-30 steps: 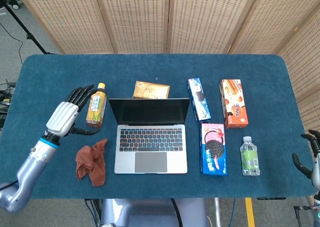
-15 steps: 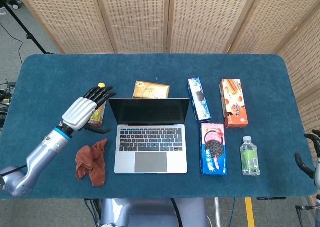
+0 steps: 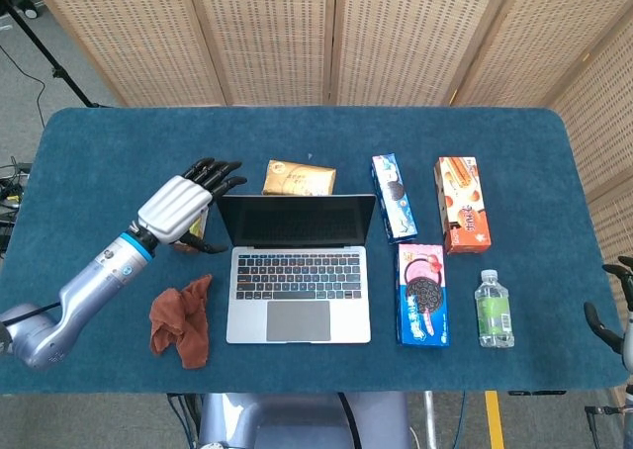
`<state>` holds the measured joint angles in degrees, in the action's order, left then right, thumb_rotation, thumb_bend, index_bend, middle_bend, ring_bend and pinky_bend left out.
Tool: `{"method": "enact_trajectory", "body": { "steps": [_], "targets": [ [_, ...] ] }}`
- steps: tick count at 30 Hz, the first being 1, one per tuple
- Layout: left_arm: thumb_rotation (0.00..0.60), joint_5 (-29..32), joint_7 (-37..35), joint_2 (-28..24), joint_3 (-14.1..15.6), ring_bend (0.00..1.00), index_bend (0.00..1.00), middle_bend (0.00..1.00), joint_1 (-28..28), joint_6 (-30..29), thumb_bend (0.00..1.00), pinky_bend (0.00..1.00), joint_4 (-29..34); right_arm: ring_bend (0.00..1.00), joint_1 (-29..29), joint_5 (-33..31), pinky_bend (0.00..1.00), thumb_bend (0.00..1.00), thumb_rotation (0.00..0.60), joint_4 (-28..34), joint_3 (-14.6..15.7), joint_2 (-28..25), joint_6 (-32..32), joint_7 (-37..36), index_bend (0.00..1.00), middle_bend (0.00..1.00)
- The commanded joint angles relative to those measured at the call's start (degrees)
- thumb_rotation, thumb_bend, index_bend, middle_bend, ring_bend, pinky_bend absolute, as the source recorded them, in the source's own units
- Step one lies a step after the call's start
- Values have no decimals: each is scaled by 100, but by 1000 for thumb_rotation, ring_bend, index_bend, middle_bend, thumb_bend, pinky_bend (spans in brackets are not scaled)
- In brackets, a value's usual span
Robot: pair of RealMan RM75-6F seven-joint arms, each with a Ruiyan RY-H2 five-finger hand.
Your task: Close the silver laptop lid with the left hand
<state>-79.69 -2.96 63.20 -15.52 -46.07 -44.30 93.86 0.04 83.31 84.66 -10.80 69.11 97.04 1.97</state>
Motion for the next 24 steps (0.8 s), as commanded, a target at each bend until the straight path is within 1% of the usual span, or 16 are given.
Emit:
{"method": "enact_trajectory", "body": {
  "steps": [1, 7, 14, 24],
  "targets": [
    [430, 107, 2, 31, -44, 0, 140, 0, -129, 108, 84, 0, -33, 367, -6, -14, 249, 289, 600, -2, -9, -6, 4, -14, 295, 244],
    [430, 304, 45, 259, -22, 0, 140, 0, -395, 365, 84, 0, -251, 367, -15, -22, 249, 289, 600, -3, -10, -16, 5, -42, 293, 243],
    [440, 413, 114, 591, 18, 0, 140, 0, -556, 342, 85, 0, -427, 367, -35, -84, 249, 288, 600, -14, -39, -42, 5, -99, 292, 242],
    [440, 588, 129, 915, -41, 0, 140, 0, -821, 369, 85, 0, -544, 367, -36, -96, 245, 289, 600, -16, -45, -51, -5, -115, 289, 238]
  ]
}}
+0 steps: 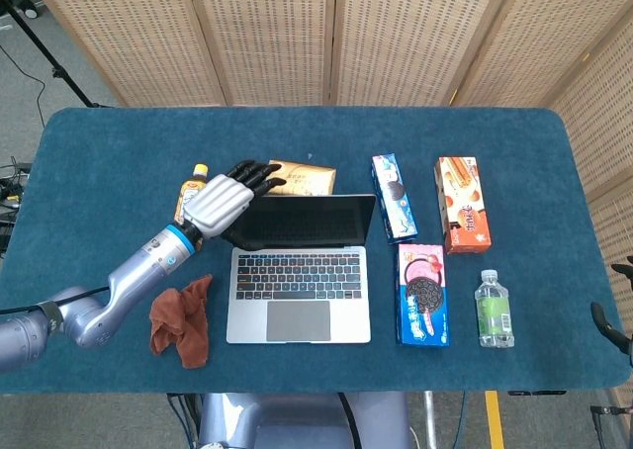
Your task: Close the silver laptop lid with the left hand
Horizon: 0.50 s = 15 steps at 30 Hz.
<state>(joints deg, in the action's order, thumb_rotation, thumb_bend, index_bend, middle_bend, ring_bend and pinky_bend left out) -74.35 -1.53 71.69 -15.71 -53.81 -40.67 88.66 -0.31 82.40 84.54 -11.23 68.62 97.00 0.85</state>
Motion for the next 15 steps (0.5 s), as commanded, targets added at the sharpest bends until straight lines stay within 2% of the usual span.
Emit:
{"method": "enact_trajectory", "body": {
  "steps": [1, 15],
  "targets": [
    [440, 79, -17, 112, -30, 0, 140, 0, -73, -3, 85, 0, -43, 367, -5, -9, 245, 289, 600, -4, -4, -5, 0, -13, 289, 238],
    [469, 259, 126, 415, 51, 29, 168, 71, -159, -185, 55, 18, -164, 367, -29, -16, 238, 288, 600, -4, -36, -33, 56, -82, 289, 237]
  ]
}}
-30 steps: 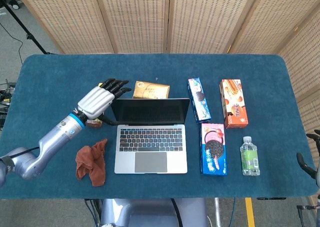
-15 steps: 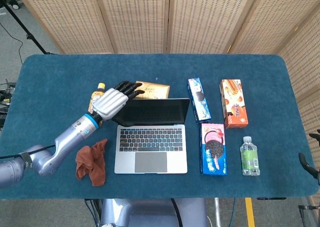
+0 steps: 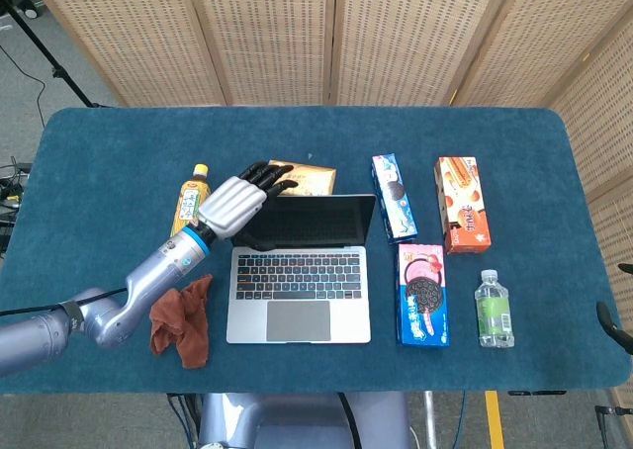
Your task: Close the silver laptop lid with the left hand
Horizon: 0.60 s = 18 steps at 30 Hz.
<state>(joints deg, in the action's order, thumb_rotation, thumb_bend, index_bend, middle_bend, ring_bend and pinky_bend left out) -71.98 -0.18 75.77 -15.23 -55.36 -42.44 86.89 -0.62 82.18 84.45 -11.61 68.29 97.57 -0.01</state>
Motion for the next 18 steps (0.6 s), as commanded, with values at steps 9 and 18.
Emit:
{"method": "enact_trajectory", "body": {
  "steps": [9, 18],
  "targets": [
    [478, 84, -167, 65, -21, 165, 261, 203, 3, -120, 43, 180, 96, 367, 4, 4, 238, 289, 600, 19, 11, -7, -23, 13, 289, 237],
    [484, 199, -426, 94, -69, 249, 328, 282, 40, -192, 25, 241, 195, 367, 2, 12, 237, 289, 600, 29, 15, -14, -25, 9, 289, 237]
  ]
}}
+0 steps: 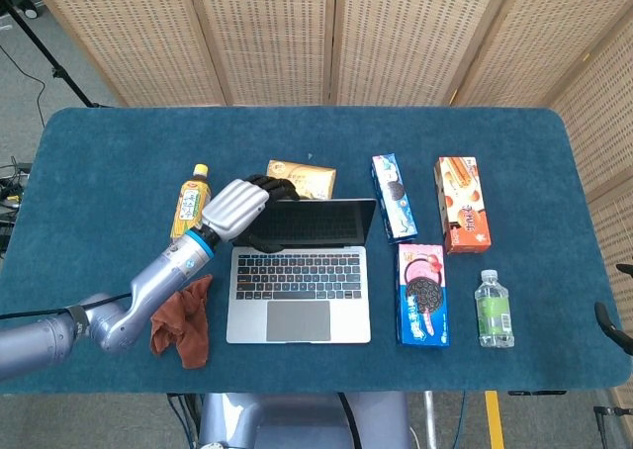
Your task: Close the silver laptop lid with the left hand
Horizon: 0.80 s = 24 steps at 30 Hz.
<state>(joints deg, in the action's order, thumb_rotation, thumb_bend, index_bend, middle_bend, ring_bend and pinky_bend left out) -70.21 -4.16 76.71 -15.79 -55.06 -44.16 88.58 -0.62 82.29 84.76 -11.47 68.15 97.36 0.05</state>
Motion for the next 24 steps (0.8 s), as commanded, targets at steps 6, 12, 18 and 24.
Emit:
{"method": "enact_trajectory", "body": {
  "steps": [6, 12, 18, 24],
  "targets": [
    [484, 115, -116, -40, -47, 270, 338, 296, 36, -60, 23, 255, 167, 366, 8, -14, 237, 288, 600, 30, 15, -13, -51, 26, 286, 235],
    [493, 208, -250, -46, -80, 294, 349, 312, 91, -131, 20, 274, 312, 366, 12, -14, 237, 288, 600, 32, 12, -11, -51, 44, 286, 234],
    [504, 404, -295, -71, -114, 310, 364, 329, 144, -192, 18, 288, 504, 365, 9, -37, 237, 288, 600, 42, 12, -17, -69, 50, 285, 234],
    [515, 596, -391, -105, -95, 316, 365, 334, 202, -144, 16, 291, 656, 365, 11, -18, 237, 289, 600, 49, 20, -20, -67, 59, 284, 233]
  ]
}}
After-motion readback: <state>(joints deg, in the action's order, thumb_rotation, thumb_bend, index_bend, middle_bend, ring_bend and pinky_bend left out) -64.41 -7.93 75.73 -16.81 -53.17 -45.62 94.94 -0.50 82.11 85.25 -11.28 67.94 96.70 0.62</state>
